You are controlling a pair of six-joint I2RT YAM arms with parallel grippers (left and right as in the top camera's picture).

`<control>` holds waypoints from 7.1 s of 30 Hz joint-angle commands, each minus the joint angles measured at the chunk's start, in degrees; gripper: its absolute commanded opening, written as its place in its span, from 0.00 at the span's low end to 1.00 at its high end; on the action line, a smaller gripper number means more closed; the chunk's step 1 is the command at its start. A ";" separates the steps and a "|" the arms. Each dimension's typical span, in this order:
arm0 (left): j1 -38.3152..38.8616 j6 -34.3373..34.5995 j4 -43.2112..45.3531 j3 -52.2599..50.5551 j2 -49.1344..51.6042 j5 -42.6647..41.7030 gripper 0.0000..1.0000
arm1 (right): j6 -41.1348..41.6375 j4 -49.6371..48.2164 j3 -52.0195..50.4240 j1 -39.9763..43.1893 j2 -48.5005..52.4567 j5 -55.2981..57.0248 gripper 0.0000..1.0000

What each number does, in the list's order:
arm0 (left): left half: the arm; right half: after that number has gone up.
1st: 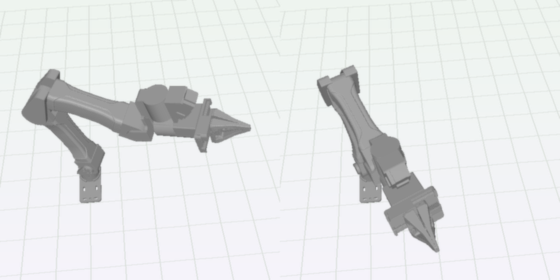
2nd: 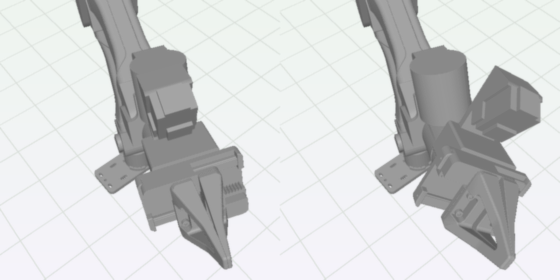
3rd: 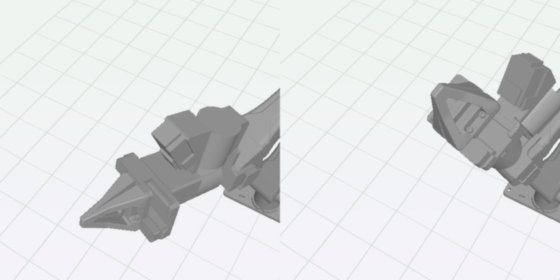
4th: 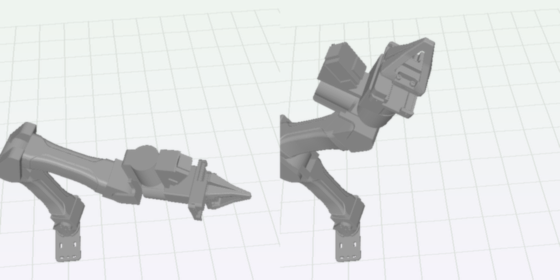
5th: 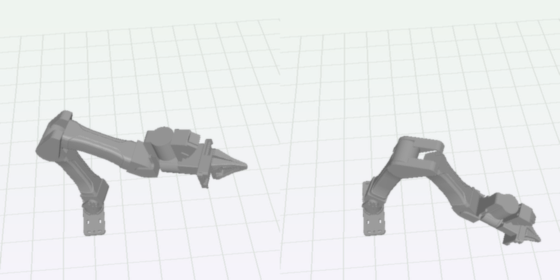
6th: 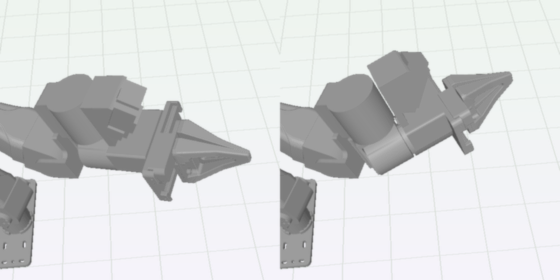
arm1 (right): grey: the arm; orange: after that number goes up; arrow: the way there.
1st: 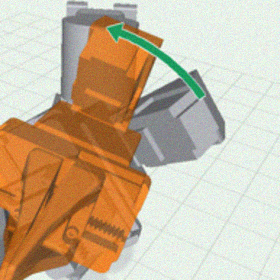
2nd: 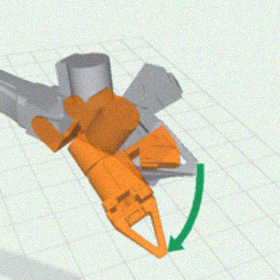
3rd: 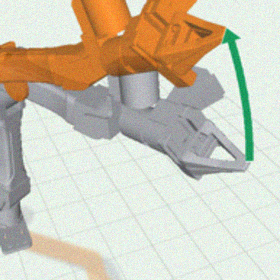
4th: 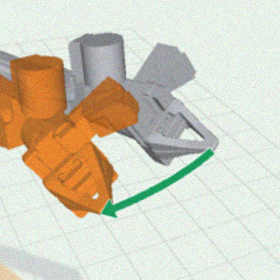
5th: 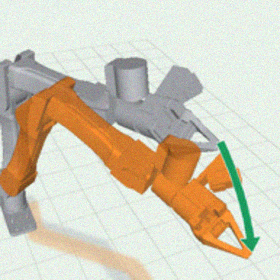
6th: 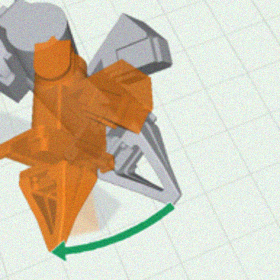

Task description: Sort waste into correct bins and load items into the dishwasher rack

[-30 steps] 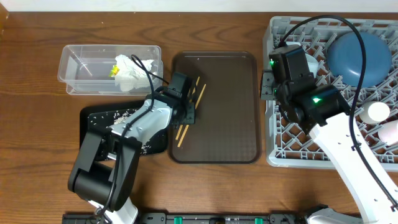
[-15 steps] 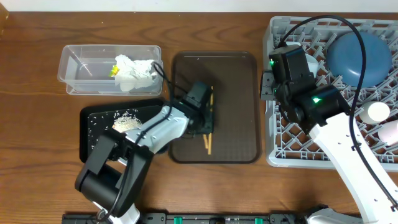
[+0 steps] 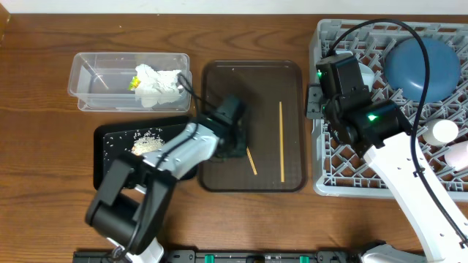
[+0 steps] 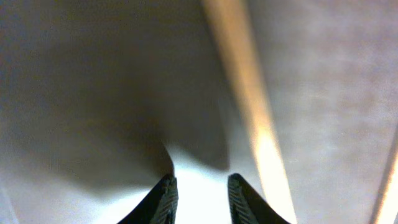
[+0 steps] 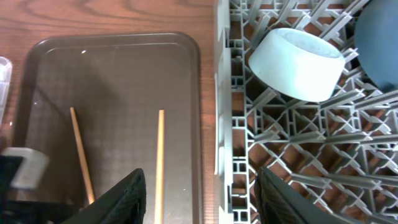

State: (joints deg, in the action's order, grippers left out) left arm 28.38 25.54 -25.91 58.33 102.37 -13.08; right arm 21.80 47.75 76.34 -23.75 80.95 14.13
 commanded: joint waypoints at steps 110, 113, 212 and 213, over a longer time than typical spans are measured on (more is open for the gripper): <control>-19.32 -3.89 -14.80 0.28 -26.34 3.50 0.53 | -9.25 14.08 -0.85 14.51 12.17 -17.55 0.01; -19.32 -3.87 -14.82 0.28 -26.34 3.50 0.53 | -9.25 12.00 -4.44 14.58 12.31 -17.57 0.01; -24.09 3.93 -23.06 0.28 -26.34 17.86 0.68 | -5.60 13.07 -1.88 13.55 13.88 -11.91 0.01; -24.09 3.93 -23.06 0.28 -26.34 17.86 0.68 | -5.64 12.28 -3.04 13.55 13.88 -12.50 0.02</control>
State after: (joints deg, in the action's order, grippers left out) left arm 4.58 28.77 -48.84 58.33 75.94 3.44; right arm 17.15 61.08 76.07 -10.31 93.86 2.76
